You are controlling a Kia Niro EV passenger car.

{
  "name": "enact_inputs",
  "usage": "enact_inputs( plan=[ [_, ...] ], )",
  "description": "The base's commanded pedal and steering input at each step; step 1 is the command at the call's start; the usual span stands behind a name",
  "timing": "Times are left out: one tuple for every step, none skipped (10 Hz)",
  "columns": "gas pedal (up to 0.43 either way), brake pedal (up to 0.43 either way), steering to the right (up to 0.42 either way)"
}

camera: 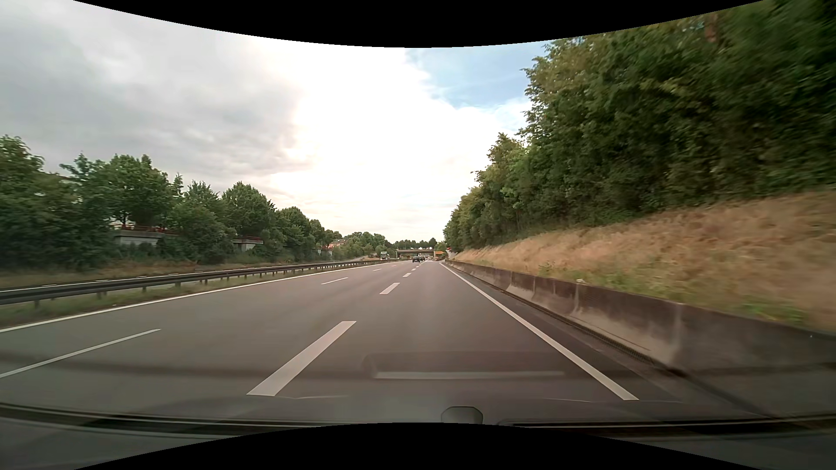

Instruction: Follow the waypoints while adhering to traffic rules and regulations

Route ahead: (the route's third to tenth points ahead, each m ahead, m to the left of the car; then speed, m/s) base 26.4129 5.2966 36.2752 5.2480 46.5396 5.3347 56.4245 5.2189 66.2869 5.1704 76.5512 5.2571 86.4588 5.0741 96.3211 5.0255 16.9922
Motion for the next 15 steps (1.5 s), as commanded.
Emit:
enact_inputs(
  plan=[
    [0.000, 0.140, -0.001],
    [0.000, 0.159, -0.001],
    [0.000, 0.183, -0.001],
    [0.000, 0.195, -0.001],
    [0.000, 0.201, -0.001],
    [0.000, 0.201, -0.001],
    [0.000, 0.189, -0.001],
    [0.000, 0.171, -0.001],
    [0.000, 0.159, -0.001],
    [0.000, 0.134, -0.001],
    [0.000, 0.116, -0.001],
    [0.000, 0.091, -0.001],
    [0.000, 0.079, -0.001],
    [0.000, 0.085, -0.001],
    [0.000, 0.085, -0.001]
  ],
)
